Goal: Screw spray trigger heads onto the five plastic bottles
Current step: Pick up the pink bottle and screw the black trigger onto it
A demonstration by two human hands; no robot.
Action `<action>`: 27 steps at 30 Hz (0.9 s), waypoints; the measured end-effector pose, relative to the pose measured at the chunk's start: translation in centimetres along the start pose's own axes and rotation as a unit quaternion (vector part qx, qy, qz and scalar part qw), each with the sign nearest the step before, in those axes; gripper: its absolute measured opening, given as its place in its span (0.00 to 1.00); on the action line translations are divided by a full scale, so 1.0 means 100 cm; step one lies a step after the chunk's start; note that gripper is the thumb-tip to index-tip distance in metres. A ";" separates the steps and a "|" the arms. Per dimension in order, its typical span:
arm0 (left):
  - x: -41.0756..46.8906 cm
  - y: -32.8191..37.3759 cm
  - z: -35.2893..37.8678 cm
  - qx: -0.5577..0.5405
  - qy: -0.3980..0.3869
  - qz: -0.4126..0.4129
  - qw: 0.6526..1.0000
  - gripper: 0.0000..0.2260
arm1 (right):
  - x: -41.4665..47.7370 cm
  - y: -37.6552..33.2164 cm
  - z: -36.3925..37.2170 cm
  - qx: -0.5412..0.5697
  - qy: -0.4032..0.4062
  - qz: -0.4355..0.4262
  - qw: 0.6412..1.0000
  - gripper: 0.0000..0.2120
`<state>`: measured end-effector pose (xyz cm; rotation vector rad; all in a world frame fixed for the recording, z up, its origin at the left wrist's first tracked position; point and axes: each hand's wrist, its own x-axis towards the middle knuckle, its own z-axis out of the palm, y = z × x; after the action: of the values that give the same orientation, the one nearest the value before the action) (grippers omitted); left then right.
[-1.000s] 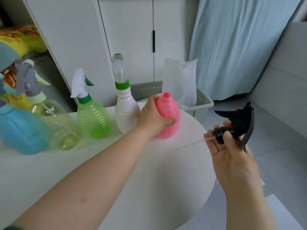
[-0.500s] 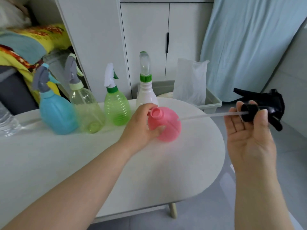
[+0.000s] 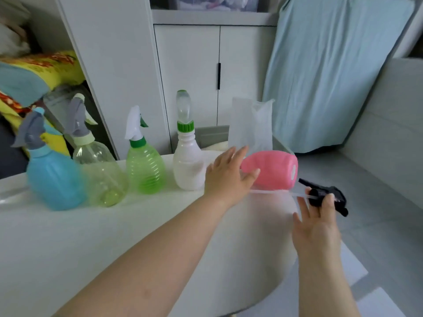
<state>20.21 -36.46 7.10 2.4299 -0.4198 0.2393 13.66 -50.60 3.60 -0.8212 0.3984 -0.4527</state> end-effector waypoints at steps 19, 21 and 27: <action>0.054 -0.053 0.074 0.068 -0.048 -0.020 0.996 0.19 | 0.134 0.021 0.020 0.102 0.024 0.037 0.994 0.12; 0.053 -0.054 0.072 0.051 -0.027 -0.024 0.998 0.18 | 0.133 0.021 0.020 0.107 0.026 0.039 0.993 0.12; 0.051 -0.053 0.070 0.002 0.005 -0.048 0.999 0.17 | 0.131 0.022 0.019 0.087 0.012 0.038 0.995 0.10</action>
<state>27.27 -38.23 0.09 2.4440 -0.2983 0.2104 26.04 -55.03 0.97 -0.6294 0.4054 -0.4215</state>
